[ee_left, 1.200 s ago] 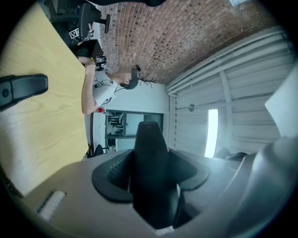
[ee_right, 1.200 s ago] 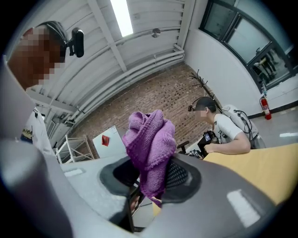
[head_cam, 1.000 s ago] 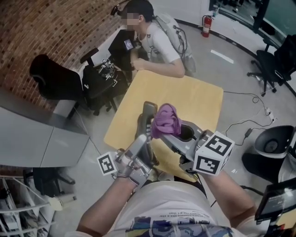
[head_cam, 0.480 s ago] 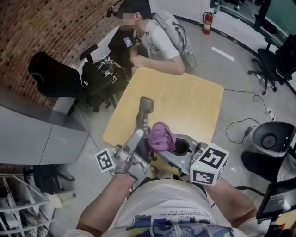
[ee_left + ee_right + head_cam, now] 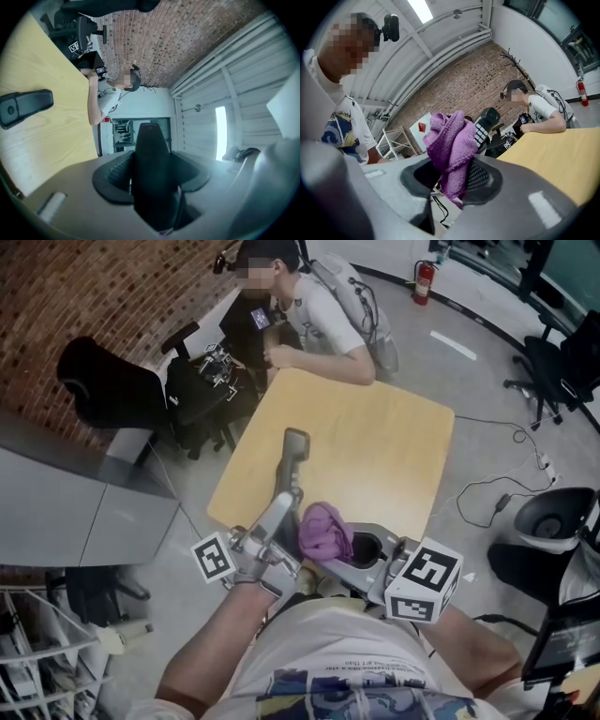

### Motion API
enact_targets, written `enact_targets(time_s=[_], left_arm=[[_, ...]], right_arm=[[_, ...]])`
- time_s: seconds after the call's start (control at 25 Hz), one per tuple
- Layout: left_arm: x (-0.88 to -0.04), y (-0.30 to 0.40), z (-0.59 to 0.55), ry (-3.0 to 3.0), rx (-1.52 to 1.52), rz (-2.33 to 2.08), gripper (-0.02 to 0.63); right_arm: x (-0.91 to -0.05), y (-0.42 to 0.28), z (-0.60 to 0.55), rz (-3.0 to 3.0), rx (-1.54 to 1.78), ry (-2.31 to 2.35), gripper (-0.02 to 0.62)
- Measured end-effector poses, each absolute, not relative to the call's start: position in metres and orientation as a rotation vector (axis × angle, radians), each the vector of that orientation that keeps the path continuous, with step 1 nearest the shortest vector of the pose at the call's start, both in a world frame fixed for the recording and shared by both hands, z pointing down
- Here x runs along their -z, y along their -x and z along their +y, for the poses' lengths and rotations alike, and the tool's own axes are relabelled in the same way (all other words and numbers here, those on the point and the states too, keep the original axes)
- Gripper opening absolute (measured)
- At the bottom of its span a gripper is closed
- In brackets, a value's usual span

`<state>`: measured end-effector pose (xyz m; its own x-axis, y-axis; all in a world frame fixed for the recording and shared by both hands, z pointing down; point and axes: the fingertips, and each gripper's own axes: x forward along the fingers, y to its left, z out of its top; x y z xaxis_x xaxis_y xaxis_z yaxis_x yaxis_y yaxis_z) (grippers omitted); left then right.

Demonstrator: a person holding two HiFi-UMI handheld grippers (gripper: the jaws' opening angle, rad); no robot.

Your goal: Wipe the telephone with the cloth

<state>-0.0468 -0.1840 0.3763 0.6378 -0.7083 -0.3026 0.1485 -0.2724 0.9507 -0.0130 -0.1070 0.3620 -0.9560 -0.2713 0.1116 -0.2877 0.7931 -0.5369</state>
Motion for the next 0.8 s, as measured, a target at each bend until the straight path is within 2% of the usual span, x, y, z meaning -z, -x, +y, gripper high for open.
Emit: enact_targets(time_s=[0.44,0.8], left_arm=[[-0.383,0.05,-0.174,-1.702,0.813,-0.512,0.253],[-0.404,0.07,-0.169,-1.788,0.66,-0.677,0.253]], right_arm=[[-0.348,0.022,-0.098,-2.976,-0.859,-0.431,0.121],[-0.345,-0.008,-0.127,-2.976,-0.835,-0.669,0.121]])
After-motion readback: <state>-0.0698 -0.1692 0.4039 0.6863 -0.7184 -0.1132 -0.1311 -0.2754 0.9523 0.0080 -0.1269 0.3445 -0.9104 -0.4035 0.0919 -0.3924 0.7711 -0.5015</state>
